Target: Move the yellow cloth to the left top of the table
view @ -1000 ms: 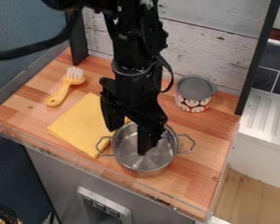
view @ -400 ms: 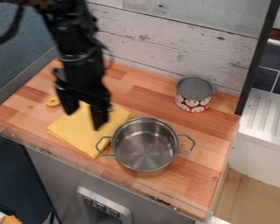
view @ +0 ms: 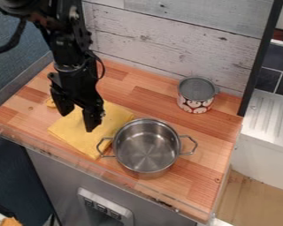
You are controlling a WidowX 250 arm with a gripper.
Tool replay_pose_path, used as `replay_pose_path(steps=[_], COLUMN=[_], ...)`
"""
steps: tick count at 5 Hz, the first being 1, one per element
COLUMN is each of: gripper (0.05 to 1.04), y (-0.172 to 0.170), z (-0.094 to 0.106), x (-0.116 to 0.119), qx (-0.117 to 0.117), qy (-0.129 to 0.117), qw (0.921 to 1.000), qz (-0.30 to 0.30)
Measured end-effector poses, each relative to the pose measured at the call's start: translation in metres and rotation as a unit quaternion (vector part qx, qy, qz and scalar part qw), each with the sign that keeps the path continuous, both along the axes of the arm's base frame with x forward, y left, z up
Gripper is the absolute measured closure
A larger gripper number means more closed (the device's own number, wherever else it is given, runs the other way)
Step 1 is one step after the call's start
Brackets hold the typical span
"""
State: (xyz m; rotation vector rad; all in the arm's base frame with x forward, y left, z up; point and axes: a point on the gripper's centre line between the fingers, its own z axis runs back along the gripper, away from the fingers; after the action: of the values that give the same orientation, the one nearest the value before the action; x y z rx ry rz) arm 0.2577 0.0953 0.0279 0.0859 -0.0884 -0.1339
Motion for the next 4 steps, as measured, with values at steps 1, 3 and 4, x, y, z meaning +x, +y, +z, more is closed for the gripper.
replay_pose_path(steps=[1, 3, 4], gripper=[0.083, 0.083, 0.083], y=[0.006, 0.008, 0.013], z=[-0.02, -0.034, -0.034], x=[0.008, 0.031, 0.058], qx=[0.015, -0.006, -0.032], qy=[0.004, -0.005, -0.021], qw=[0.9997, 0.9995, 0.9964], qz=[0.017, 0.031, 0.076])
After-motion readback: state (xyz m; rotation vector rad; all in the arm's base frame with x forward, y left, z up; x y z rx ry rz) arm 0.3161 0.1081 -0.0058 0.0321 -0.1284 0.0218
